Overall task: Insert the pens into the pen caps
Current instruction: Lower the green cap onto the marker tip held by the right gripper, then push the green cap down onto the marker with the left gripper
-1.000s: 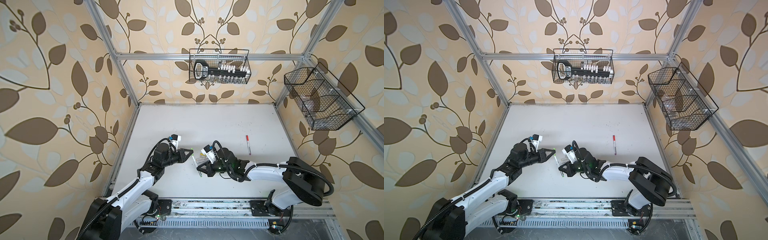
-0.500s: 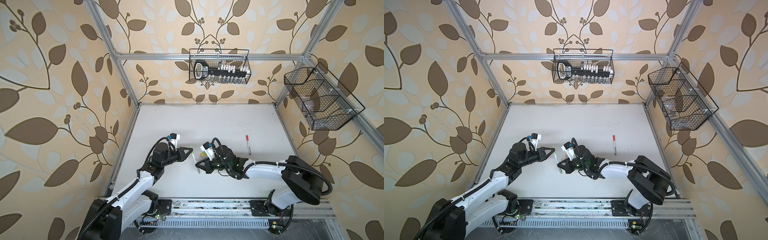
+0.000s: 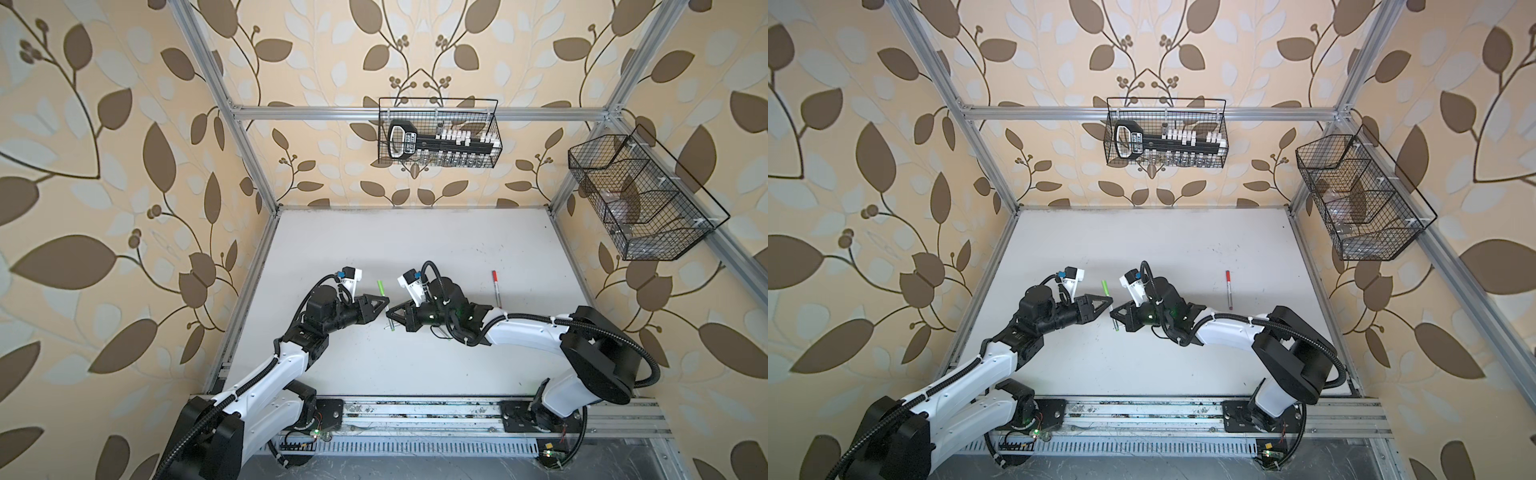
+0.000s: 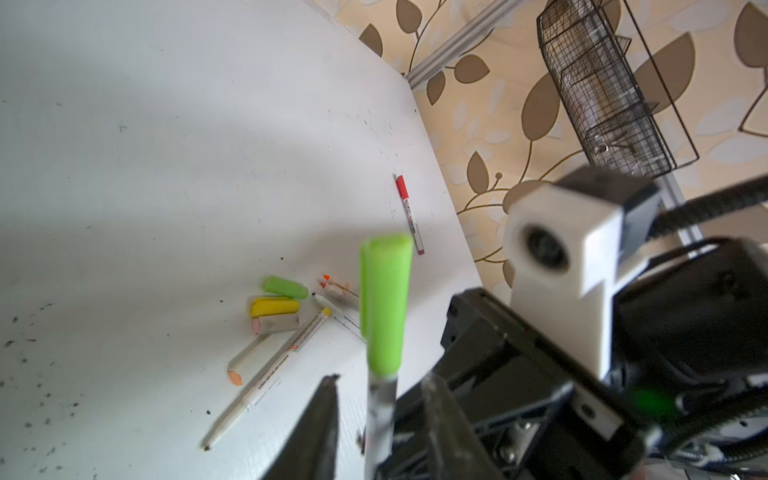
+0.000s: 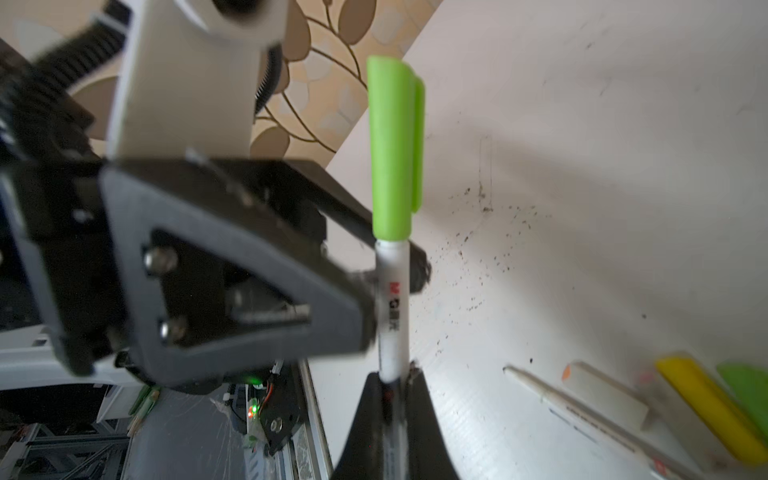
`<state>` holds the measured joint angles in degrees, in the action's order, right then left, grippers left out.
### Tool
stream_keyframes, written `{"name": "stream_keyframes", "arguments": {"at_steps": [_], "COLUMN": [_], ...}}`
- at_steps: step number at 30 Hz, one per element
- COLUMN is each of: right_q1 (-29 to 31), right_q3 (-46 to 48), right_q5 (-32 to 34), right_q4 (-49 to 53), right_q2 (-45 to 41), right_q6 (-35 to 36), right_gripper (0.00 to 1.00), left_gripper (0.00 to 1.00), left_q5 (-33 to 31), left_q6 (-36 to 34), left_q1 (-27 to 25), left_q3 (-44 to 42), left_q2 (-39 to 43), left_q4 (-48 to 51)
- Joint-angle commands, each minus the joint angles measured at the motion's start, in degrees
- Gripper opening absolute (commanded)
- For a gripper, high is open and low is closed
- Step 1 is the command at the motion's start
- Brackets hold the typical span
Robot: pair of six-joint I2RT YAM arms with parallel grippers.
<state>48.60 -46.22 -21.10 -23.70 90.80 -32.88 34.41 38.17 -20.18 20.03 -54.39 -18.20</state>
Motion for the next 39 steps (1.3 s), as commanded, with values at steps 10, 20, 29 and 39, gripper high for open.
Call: {"name": "stream_keyframes", "arguments": {"at_steps": [10,20,29,39], "right_q1": [1.4,3.3,3.3,3.6], "right_q3": [0.8,2.4,0.3,-1.2], "right_q5": [-0.8,-1.3,-2.1,-1.8], "right_q4": [-1.2,-0.5,-1.2,-0.5], "right_q2": [0.8,-0.5,2.0,3.4], "right_q6": [2.5,3.9,2.4,1.9], "right_gripper": [0.02,0.02,0.26,0.05], "left_gripper": [0.52,0.21,0.00,0.25], "left_q5": [-2.1,-0.5,0.3,-1.1], "left_q6": [-1.1,-0.2,0.9,1.0], "left_q1": [-0.1,-0.1,-0.1,-0.1], "left_q3": [1.3,2.1,2.1,2.1], "left_q2": [3.1,0.8,1.5,2.6], "left_q4": [3.7,-0.1,-0.9,0.7]}}
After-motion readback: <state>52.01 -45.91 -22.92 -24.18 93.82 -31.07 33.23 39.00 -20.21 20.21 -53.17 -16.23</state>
